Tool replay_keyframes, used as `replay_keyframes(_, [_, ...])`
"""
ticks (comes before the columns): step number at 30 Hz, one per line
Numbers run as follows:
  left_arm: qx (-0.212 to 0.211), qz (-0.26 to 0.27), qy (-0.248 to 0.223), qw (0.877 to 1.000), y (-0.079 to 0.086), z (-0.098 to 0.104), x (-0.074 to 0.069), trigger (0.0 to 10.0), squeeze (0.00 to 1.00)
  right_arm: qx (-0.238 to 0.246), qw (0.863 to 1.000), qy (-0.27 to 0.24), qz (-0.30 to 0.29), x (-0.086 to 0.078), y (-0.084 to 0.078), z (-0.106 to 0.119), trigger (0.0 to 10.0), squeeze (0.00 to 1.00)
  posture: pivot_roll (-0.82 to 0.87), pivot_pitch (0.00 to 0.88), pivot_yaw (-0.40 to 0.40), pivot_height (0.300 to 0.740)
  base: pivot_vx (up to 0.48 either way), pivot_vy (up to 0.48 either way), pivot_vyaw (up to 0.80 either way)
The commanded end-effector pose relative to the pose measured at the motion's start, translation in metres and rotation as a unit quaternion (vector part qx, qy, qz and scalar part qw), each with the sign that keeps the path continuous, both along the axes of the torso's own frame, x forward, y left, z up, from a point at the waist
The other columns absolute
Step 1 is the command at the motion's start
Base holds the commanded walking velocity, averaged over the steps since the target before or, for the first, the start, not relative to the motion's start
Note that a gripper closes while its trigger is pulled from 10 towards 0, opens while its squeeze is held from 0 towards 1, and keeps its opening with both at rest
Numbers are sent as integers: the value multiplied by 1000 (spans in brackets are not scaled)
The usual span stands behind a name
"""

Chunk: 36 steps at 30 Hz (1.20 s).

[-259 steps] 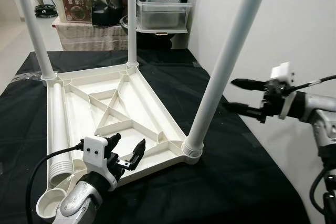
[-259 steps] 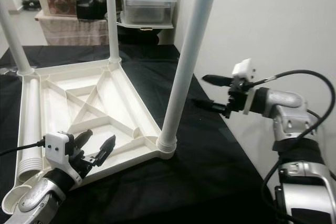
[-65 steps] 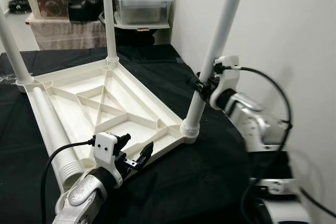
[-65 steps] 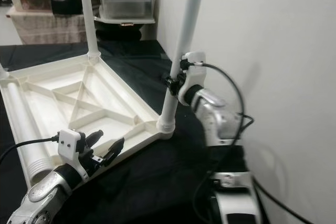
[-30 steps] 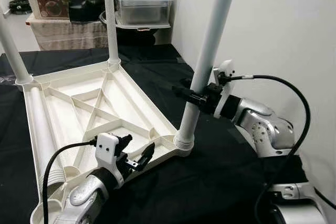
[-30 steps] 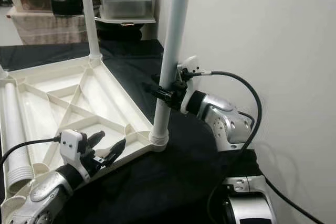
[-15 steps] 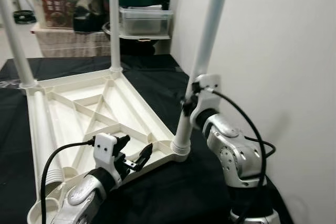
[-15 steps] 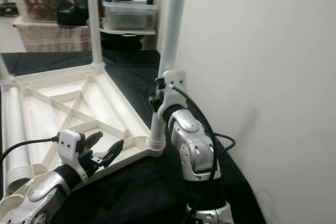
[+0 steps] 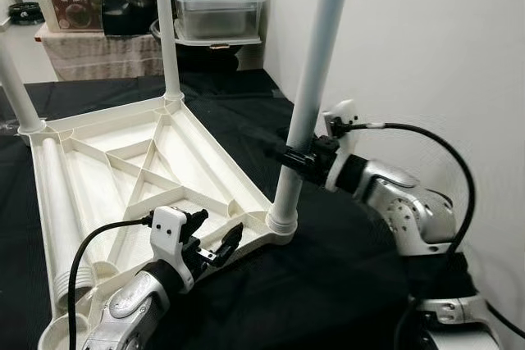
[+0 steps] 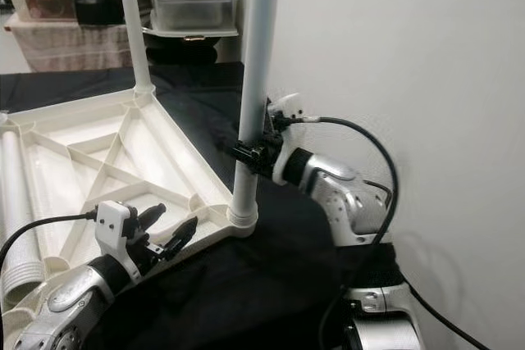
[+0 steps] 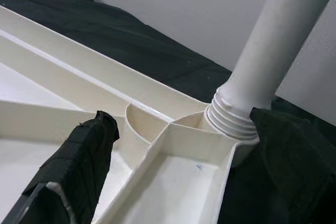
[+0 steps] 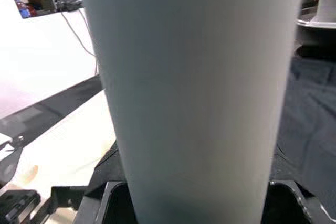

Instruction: Building children table

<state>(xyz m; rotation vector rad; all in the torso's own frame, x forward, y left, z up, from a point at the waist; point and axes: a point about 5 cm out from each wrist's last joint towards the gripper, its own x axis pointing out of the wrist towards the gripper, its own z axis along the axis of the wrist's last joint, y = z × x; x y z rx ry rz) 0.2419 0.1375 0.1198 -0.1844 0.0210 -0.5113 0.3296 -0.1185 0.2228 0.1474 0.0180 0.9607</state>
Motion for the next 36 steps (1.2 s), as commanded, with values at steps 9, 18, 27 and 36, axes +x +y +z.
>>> replay_keyframes(9, [0, 1, 10, 1000, 3, -3, -4, 10000, 0, -146, 915, 129, -354, 12, 9, -70, 0, 0, 26, 0, -110, 740, 0, 0, 0])
replay_keyframes(18, [4, -8, 6, 1000, 3, -1, 3, 10000, 0, -116, 936, 83, -321, -4, 27, -46, 10000, 1000, 10, 0, -102, 740, 0, 0, 0])
replay_keyframes(27, [-1, -9, 5, 1000, 0, -2, 2, 10000, 0, -15, 982, -7, -186, 19, -2, 13, 10000, 0, 12, 0, -111, 740, 0, 0, 0])
replay_keyframes(36, [-1, -7, 3, 1000, 1, -1, 2, 10000, 0, -17, 998, 12, -53, 3, 23, -5, 0, 0, 25, 0, -120, 740, 0, 0, 0])
